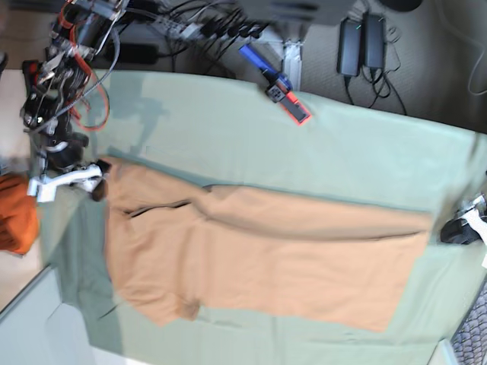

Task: Fold the T-shirt properly
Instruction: 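Lift the shirt side and fold it lengthwise over the shirt's middle, then release the folded side and regrasp the shirt's opposite edge with both grippers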

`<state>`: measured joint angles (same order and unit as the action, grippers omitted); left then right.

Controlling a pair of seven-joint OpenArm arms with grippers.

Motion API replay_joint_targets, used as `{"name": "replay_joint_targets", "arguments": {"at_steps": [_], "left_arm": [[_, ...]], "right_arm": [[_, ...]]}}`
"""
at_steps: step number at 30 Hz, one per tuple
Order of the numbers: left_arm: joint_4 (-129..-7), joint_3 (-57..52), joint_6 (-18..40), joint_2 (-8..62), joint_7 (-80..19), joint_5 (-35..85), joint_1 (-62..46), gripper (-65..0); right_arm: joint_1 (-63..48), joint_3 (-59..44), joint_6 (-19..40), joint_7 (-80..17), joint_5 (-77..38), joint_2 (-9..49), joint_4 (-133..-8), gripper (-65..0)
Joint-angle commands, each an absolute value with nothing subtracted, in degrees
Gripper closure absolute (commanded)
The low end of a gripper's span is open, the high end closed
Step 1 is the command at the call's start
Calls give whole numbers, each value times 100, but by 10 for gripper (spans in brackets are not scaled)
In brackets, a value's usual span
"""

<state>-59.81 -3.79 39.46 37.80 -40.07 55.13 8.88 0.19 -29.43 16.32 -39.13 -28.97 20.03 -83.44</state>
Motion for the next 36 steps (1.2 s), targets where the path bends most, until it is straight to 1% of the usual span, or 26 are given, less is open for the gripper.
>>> {"name": "replay_joint_targets", "arguments": {"at_steps": [1,3,6,12,17,23,26,32,36], "left_arm": [[-6082,-421,4000,3903,-3881,5645,956,-375],[-6082,-421,4000,3887,-3881,5642,897,-375],[-6082,-421,4000,3874,-3876,5636,869,-375],[-6082,-421,4000,3874,-3876,5640,871,-375],[-6082,-421,4000,3874,-3837,5642,869,-375],[-6080,-421,4000,3868,-3898,6020,856,-376],[-6053,-421,4000,3787,-3889,6016,856,-376],[-5671,-421,4000,3387,-3763,5994,873,-376],[-5590,-421,4000,3135,-3616,5771,873,-376]], "right_arm": [[-19,-3013,2123,-3795,-3148,2093,-8442,-445],[-272,-3037,2123,-3791,-3406,2086,-8438,-445],[-401,-3037,2123,-3739,-3500,1994,-8434,-445],[-298,-3035,2123,-3597,-3540,1592,-8324,-446],[-54,-3035,2126,-3426,-3538,1347,-7955,-446],[235,-3030,2128,-3433,-3533,1299,-7924,-445],[248,-3030,2128,-3433,-3533,1297,-7922,-445],[228,-3030,2128,-3435,-3474,1299,-7922,-445],[204,-3030,2128,-3439,-3476,1297,-7922,-445]]}}
